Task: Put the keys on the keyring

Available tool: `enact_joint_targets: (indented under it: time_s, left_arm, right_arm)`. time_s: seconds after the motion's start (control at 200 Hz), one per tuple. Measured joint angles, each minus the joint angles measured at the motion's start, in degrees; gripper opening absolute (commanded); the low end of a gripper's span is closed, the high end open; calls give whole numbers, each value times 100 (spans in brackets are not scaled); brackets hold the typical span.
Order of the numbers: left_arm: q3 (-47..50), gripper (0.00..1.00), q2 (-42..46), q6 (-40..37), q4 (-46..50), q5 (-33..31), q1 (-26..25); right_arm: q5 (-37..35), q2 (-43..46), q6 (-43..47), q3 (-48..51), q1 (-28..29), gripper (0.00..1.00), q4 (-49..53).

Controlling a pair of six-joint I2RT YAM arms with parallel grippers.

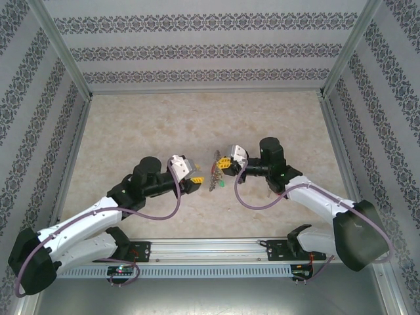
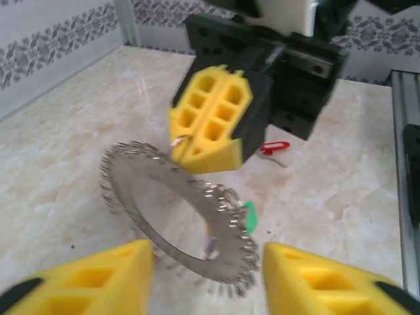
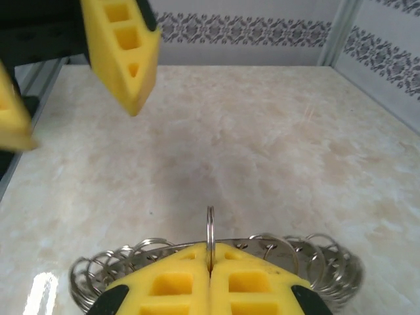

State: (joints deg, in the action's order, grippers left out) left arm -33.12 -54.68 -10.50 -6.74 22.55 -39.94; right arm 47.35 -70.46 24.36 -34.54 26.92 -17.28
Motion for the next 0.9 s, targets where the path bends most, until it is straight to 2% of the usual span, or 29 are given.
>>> enact_joint_targets:
  time_s: [0.095, 0.19, 0.47, 0.654, 0.899]
  left_arm:
    - [-50, 36, -223, -155, 46, 184, 297]
    - [-229, 40, -479, -332, 162, 463, 476]
    - [-791, 38, -837, -1176, 748, 1353, 487]
    - [-1073, 39, -1021, -1749, 1320, 1541, 487]
    - [-1189, 38, -1368, -2105, 1495, 1604, 474]
  right_arm:
    - [22, -17, 461, -157, 111, 0, 439]
    - [4, -22, 870, -291, 280, 0, 748]
    - [-280, -20, 1703, -334, 636, 0, 1228]
    - [-494, 2, 1969, -385, 739, 0, 1414]
    - [-575, 2, 2087, -435, 737, 0, 1495]
